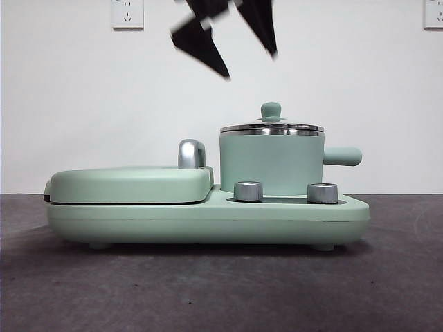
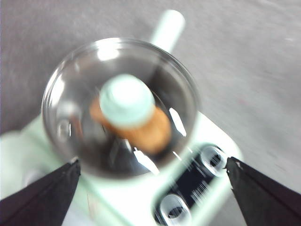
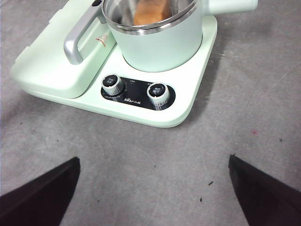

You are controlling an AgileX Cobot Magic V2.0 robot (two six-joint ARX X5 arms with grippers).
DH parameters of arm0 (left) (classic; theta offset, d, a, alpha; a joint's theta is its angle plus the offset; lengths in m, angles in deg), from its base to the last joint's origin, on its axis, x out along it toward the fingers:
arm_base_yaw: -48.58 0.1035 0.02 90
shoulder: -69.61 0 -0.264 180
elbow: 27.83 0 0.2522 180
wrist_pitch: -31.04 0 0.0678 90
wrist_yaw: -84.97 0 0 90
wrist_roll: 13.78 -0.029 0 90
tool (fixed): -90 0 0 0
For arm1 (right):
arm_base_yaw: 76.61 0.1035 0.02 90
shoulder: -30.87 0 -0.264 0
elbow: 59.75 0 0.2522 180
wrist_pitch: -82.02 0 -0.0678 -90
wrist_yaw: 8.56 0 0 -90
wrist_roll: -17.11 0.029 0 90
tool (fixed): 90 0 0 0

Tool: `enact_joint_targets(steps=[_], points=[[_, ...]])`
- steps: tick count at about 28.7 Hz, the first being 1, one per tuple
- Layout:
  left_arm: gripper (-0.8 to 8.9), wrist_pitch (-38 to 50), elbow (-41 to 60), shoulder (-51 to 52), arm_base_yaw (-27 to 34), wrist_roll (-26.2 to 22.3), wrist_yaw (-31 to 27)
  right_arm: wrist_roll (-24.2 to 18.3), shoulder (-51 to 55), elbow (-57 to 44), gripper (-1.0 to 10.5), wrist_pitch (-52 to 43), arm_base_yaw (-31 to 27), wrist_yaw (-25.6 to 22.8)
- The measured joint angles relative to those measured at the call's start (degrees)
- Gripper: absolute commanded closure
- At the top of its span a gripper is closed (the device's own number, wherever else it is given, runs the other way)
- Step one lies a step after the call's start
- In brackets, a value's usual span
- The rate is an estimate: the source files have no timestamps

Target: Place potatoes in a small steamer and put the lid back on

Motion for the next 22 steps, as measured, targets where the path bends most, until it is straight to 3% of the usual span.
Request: enact_joint_targets(steps=[5,10,16,20,22], points=[[3.2,-6.2,1.8,12.4,0.3,1.8,2.4,0.0,0.0,0.0,4.4,0.0,0.0,2.9],[3.2,-5.6,18.7,27.0,0.3,2.3,2.5,0.0,0.0,0.0,4.4,0.0,0.0,7.7],[3.23,1.6,41.3,43.5,0.7,3.0,2.5,0.0,0.0,0.0,4.4,-0.8,0.0,7.8],[3.31,9.9,56.0,54.6,0.7,7.0,2.5,0.0,0.0,0.0,4.6,-1.4,0.0,9.1],[4.62,14.6,62.3,59.3,0.7,9.5,2.5,0.0,0.0,0.0,6.0,-1.4,0.0,9.9]])
